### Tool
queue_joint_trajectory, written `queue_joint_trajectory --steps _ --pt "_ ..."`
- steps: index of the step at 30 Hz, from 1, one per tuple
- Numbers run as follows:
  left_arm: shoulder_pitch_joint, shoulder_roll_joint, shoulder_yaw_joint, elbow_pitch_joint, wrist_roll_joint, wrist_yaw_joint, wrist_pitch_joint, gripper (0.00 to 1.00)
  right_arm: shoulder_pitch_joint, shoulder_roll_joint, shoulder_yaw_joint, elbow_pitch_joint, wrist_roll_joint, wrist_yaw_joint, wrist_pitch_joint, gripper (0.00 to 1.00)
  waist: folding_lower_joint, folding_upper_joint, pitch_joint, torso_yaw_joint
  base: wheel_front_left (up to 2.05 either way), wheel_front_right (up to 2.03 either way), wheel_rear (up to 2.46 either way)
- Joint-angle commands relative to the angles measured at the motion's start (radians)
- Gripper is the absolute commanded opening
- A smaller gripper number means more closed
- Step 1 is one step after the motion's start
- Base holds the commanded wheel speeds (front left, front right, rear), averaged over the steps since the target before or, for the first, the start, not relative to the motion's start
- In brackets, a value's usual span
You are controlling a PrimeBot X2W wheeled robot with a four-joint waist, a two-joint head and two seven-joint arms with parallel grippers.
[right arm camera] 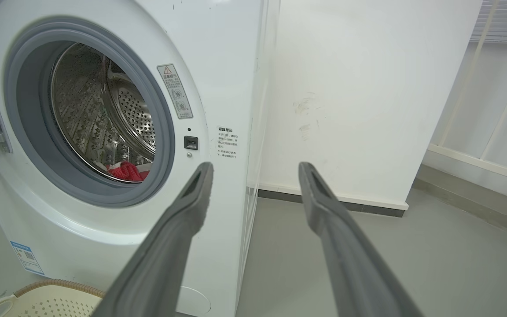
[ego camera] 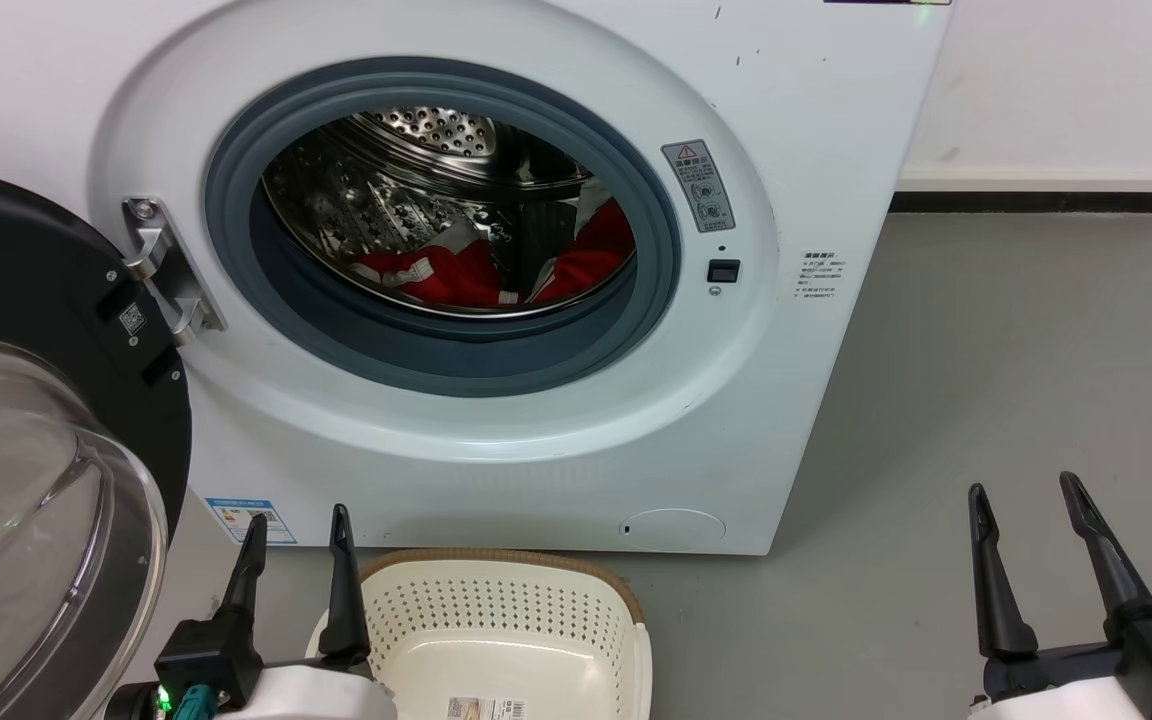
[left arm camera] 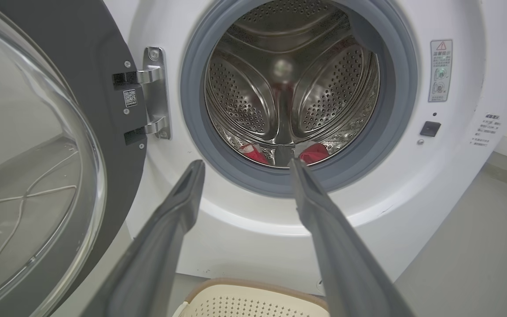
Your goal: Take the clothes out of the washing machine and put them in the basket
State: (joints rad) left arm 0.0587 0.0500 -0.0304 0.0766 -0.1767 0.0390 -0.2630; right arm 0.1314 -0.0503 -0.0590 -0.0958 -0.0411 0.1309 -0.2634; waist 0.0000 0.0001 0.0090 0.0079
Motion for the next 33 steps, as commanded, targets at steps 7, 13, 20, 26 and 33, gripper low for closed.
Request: queue_joint_trajectory --steps 7,13,20,26,33 --pt "-0.074 0.0 -0.004 0.056 0.016 -0.022 -0.003 1.0 -0.013 0.0 0.01 -0.005 0.005 0.0 -0.002 1.0 0.0 -0.0001 0.022 -0.008 0.0 0.0 0.0" --pt "-0.256 0.001 -0.004 0.191 0.035 -0.07 -0.003 1.0 -0.054 0.0 0.027 -0.018 -0.002 0.0 -0.002 1.0 0.0 -0.0001 0.107 -0.032 0.0 0.0 0.0" --pt "-0.577 0.039 -0.004 0.431 0.08 -0.109 -0.003 1.0 -0.145 0.001 0.04 -0.031 0.012 0.0 -0.002 1.0 0.0 -0.0001 0.265 -0.077 0.0 0.0 0.0" --pt "-0.848 0.113 -0.01 0.644 0.114 -0.117 -0.003 1.0 -0.25 0.001 0.051 -0.037 0.039 0.0 -0.002 1.0 0.0 -0.0001 0.409 -0.132 0.0 0.0 0.0" --pt "-1.135 0.186 -0.047 0.844 0.161 -0.125 0.046 1.0 -0.321 0.001 0.059 -0.046 0.072 0.0 -0.002 1.0 0.0 -0.0001 0.532 -0.174 0.0 0.0 0.0"
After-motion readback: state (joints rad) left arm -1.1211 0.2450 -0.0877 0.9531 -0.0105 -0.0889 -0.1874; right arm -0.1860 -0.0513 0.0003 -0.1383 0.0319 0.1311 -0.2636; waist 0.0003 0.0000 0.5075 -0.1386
